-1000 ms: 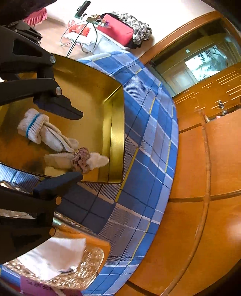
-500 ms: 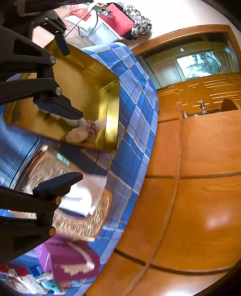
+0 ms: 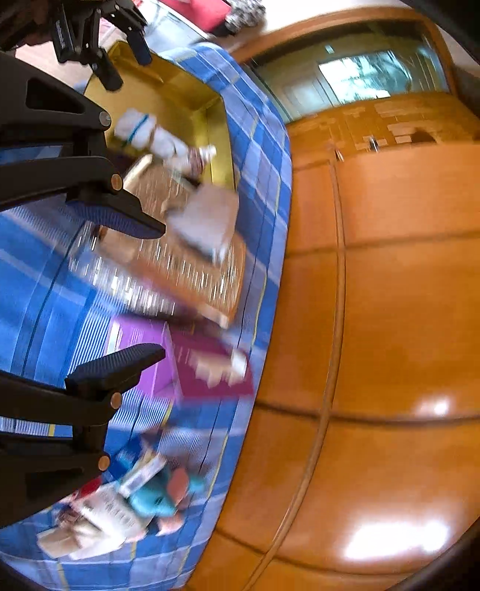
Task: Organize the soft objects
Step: 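Grasp the red Santa sock with the left tool while the right tool approaches the wipes pack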
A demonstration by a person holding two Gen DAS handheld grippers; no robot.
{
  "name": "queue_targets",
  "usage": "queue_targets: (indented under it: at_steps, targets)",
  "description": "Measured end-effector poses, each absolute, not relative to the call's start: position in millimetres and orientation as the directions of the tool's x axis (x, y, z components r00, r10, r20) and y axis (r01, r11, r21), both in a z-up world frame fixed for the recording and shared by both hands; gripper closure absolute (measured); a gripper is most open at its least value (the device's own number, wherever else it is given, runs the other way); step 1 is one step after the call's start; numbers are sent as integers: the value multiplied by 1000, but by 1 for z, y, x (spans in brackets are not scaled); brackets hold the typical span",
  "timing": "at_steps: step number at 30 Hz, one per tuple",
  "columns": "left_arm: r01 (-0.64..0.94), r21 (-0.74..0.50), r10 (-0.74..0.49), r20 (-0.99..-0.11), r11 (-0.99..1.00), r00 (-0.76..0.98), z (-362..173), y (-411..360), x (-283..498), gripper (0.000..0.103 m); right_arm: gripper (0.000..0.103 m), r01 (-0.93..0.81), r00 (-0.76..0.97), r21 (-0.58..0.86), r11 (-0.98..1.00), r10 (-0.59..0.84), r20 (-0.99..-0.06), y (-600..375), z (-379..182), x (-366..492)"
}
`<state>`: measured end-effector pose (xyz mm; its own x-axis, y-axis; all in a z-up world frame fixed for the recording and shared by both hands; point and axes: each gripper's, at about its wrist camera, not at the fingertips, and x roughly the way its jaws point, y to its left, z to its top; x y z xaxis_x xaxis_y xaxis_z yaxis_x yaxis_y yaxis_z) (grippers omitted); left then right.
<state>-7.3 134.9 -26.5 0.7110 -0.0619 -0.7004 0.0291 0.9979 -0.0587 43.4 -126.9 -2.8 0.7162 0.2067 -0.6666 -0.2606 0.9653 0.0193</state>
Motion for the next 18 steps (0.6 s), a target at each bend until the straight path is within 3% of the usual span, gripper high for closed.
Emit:
queue_targets:
  at_steps: [11,18]
  targets:
    - [167,-24,-135,-709,986,692,-21,88,-4,21,44,21,745,68,998,30,-666,-248,-10,31]
    - [332,-2,-236,-706,943,668,-11,36,1,21,44,283,756,183,941,-102,-647,-341,-9,16]
